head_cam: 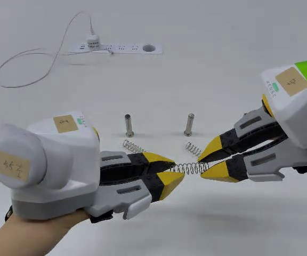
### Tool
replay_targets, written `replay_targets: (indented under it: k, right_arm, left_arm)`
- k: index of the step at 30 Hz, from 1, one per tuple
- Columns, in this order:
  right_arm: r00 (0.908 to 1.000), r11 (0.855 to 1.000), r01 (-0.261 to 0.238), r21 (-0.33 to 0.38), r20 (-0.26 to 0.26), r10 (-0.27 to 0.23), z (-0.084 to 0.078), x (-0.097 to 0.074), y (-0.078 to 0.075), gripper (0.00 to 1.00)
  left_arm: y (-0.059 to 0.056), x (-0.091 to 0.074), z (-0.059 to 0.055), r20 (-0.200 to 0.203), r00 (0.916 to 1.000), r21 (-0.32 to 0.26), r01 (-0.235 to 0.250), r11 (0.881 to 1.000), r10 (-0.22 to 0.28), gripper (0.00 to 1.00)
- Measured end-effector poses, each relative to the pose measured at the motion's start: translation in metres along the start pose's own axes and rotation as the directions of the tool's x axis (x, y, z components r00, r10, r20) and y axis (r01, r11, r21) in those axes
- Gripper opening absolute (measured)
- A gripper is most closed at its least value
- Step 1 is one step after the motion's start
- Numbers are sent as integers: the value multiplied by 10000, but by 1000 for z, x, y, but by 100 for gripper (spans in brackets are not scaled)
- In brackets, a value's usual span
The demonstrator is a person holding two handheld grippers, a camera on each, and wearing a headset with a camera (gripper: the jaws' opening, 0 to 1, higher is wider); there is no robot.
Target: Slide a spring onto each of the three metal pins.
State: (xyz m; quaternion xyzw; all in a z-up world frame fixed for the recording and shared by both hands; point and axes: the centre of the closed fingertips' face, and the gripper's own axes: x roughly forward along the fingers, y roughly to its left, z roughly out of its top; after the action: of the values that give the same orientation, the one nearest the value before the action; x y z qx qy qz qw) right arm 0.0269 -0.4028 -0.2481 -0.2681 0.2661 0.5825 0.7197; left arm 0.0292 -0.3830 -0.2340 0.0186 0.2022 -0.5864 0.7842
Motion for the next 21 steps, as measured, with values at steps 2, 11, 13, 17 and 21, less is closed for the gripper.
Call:
replay_targets:
  k: [2, 11, 13, 17, 21]
  right_arm:
    - [10000, 10000, 63, -59, 68, -63, 1, -1, -1, 11]
    - [9995, 9996, 280, -57, 124, -279, 0, -5, -4, 13]
    - [9995, 9995, 311, -24, 56, -310, -1, -5, -3, 14]
    - [9993, 9993, 364, 2, 34, -364, -1, -5, -4, 17]
    - [9991, 9990, 424, 112, 27, -424, -2, -6, -4, 18]
  left_arm:
    - [0, 0, 2, 78, 10000, 32, 7, 10000, -7, 11]
    - [-3, -2, 5, 276, 9996, 88, 84, 9999, -86, 9]
    - [-3, -2, 5, 331, 9994, 58, 76, 10000, -78, 9]
    - [-2, -3, 5, 360, 9993, 39, 39, 10000, -40, 9]
    - [0, -5, 7, 437, 9990, -33, 7, 10000, -6, 9]
